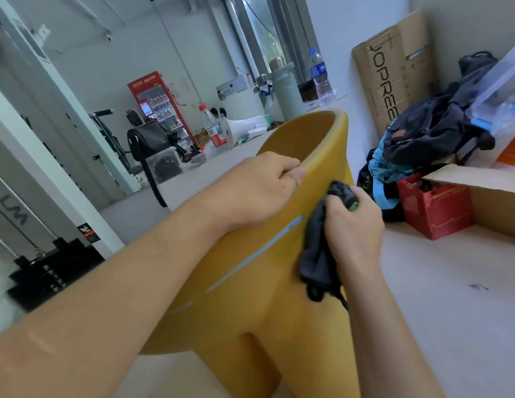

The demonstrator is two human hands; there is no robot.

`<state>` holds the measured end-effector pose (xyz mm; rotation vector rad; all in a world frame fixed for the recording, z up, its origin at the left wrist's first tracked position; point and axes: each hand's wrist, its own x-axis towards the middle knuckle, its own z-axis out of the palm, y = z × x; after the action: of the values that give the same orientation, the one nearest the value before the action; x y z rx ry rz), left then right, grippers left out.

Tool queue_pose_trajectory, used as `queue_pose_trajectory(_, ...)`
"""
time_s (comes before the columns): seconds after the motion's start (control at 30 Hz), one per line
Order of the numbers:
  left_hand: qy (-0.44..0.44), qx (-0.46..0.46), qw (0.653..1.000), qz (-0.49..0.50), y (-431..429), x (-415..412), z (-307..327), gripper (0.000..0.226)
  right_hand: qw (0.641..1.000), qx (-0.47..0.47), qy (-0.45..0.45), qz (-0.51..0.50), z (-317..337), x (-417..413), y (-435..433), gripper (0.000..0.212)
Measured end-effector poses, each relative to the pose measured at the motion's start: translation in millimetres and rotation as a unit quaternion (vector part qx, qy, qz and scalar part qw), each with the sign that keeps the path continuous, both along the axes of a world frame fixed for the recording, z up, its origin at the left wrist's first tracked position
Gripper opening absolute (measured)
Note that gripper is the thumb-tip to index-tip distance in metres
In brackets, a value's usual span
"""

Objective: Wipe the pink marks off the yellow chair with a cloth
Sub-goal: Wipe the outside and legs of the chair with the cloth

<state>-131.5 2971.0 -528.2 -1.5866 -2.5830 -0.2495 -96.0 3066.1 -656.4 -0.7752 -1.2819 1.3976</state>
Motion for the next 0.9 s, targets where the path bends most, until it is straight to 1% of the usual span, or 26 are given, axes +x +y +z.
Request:
queue_pose_trajectory(0.03,-0.01,0.011,1.0,-0.008,2.5,-0.3,0.4,0.025,0.998,0.036,0.039,-0.015,11.7,5.3,-12.2,0.005)
queue_pose_trajectory(0.07,-0.033,0.026,0.999,-0.015,4.4,-1.8,1.1,0.03,0.994,0.075,0.071,-0.03,22.7,9.0,-24.7,0.005)
queue_pose_trajectory(0.13,-0.118,0.057,0.991,-0.008,0.8,-2.8,3.8,0.032,0.983,0.138,0.105,-0.061,34.1,11.3,-49.3,0.018)
queue_pose_trajectory(0.17,-0.153,0.068,0.986,0.004,-3.8,-2.6,4.9,0.031,0.98,0.141,0.113,-0.078,28.7,7.7,-55.3,0.023)
queue_pose_trajectory(0.2,-0.174,0.068,0.982,0.012,-7.7,-2.8,5.4,0.03,0.983,0.116,0.11,-0.087,18.9,4.4,-55.3,0.025)
queue_pose_trajectory(0.23,-0.178,0.059,0.982,0.013,-10.3,-3.2,5.7,0.03,0.99,0.07,0.09,-0.08,7.0,2.2,-48.4,0.024)
queue_pose_trajectory(0.3,-0.172,0.053,0.984,0.005,-10.9,-2.8,5.0,0.03,0.999,-0.03,0.008,-0.024,-17.6,1.1,-24.2,0.013)
queue_pose_trajectory(0.33,-0.166,0.059,0.984,0.002,-9.9,-1.8,4.4,0.03,0.998,-0.065,-0.023,0.008,-23.3,2.4,-16.4,0.009)
queue_pose_trajectory(0.37,-0.157,0.066,0.985,0.003,-9.1,-2.0,3.9,0.031,0.996,-0.078,-0.039,0.027,-21.4,5.1,-14.9,0.008)
queue_pose_trajectory(0.4,-0.152,0.072,0.986,0.005,-8.1,-3.0,2.9,0.031,0.997,-0.063,-0.03,0.023,-14.0,8.0,-19.6,0.011)
queue_pose_trajectory(0.47,-0.157,0.083,0.984,0.004,-6.9,-5.2,2.2,0.028,0.999,0.024,0.048,-0.003,13.6,12.9,-45.5,0.021)
queue_pose_trajectory(0.53,-0.194,0.101,0.976,0.003,-12.9,-5.8,4.4,0.028,0.986,0.127,0.1,-0.026,36.8,15.3,-79.4,0.026)
queue_pose_trajectory(0.57,-0.203,0.099,0.974,0.006,-20.4,-6.0,7.0,0.029,0.98,0.163,0.107,-0.048,41.5,15.5,-87.7,0.028)
queue_pose_trajectory(0.6,-0.202,0.079,0.976,0.009,-30.6,-5.5,11.0,0.028,0.977,0.17,0.103,-0.075,39.6,14.7,-84.1,0.029)
queue_pose_trajectory(0.63,-0.188,0.049,0.981,0.011,-45.6,-7.0,14.5,0.027,0.981,0.149,0.091,-0.09,31.0,11.5,-69.9,0.028)
queue_pose_trajectory(0.67,-0.174,0.016,0.984,0.023,-63.5,-8.1,16.1,0.028,0.989,0.102,0.069,-0.083,20.1,7.0,-52.4,0.025)
queue_pose_trajectory(0.7,-0.164,-0.017,0.986,0.039,-80.2,-8.0,15.8,0.034,0.996,0.049,0.041,-0.058,8.3,2.5,-34.0,0.019)
queue_pose_trajectory(0.73,-0.145,-0.032,0.988,0.044,-92.4,-7.4,12.8,0.048,0.999,0.003,0.019,-0.026,-1.3,0.3,-19.3,0.012)
queue_pose_trajectory(0.77,-0.113,-0.026,0.993,0.033,-100.1,-10.0,7.6,0.058,1.0,-0.026,0.005,-0.001,-6.5,-2.4,-11.1,0.005)
queue_pose_trajectory(0.8,-0.067,-0.008,0.998,0.014,-104.1,-12.7,1.6,0.059,1.0,-0.025,0.006,0.005,-5.6,-4.5,-11.4,0.003)
queue_pose_trajectory(0.83,-0.019,0.01,1.0,-0.004,-103.9,-13.9,-2.3,0.053,1.0,-0.006,0.016,-0.005,-3.0,-5.9,-15.4,0.007)
queue_pose_trajectory(0.9,0.023,0.037,0.999,-0.017,-99.3,-13.6,-5.1,0.048,0.998,0.037,0.052,-0.03,8.5,-0.4,-34.7,0.021)
